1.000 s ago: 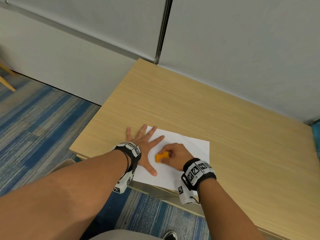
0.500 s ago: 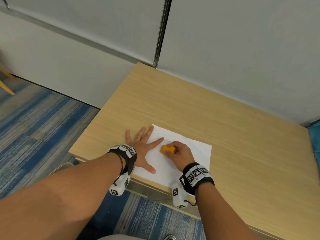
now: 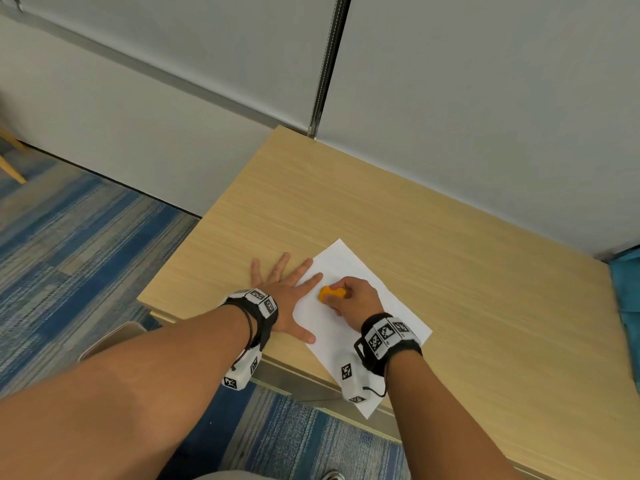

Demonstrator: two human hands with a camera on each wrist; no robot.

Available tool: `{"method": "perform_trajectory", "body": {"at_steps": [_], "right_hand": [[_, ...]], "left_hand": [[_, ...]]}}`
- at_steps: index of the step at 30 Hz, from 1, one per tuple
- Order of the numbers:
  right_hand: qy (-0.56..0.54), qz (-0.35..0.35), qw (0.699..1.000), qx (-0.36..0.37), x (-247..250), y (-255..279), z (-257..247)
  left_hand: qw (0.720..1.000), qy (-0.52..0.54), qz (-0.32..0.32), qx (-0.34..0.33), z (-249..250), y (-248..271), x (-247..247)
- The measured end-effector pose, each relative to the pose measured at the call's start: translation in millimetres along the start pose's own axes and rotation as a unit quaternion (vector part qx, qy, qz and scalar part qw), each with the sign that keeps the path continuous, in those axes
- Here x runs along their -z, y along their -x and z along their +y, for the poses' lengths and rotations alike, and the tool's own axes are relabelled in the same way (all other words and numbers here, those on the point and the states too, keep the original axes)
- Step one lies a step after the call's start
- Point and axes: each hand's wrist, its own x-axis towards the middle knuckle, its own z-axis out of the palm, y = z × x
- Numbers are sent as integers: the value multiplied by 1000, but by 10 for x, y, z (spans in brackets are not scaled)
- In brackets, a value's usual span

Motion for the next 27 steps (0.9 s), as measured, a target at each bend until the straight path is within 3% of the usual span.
{"method": "perform_trajectory", "body": {"at_steps": [5,9,11,14,15,18,19,20,23,24,25,27], "right_hand": [[57,46,997,21,-71,30,-84],[128,-117,983,55,-29,138,-143],[122,-78,988,54,-21,72,-172],[96,59,992,46,-100,24,-195],[97,47,993,48,-98,21,-172],[111,-154,981,32,-44,43,-167],[118,-187,975,24,-17,32,-179],[121,-175,977,26,-13,9,-181],[104,13,993,55,-66,32,-186],[97,37,993,62,-75,49,-162],[99,9,993,64,-58,60,-152],[108,-127,985,38,-4,90,-189]], "left_hand": [[1000,5,6,-4,-21,-9,-22],[1000,5,28,-9,-30,-14,-44],[1000,5,26,-7,-40,-12,-35],[1000,6,18,4,-66,-8,-22],[1000,3,13,3,-50,-9,-18],[1000,-1,3,-3,-14,-13,-6],[1000,-1,1,-2,-10,-15,1],[1000,-1,-2,0,-8,-11,6],[1000,-3,-6,6,-2,-7,13],[1000,-4,-7,7,5,-6,7],[1000,-5,-7,6,12,-17,8],[1000,-6,-5,4,6,-8,8]]}}
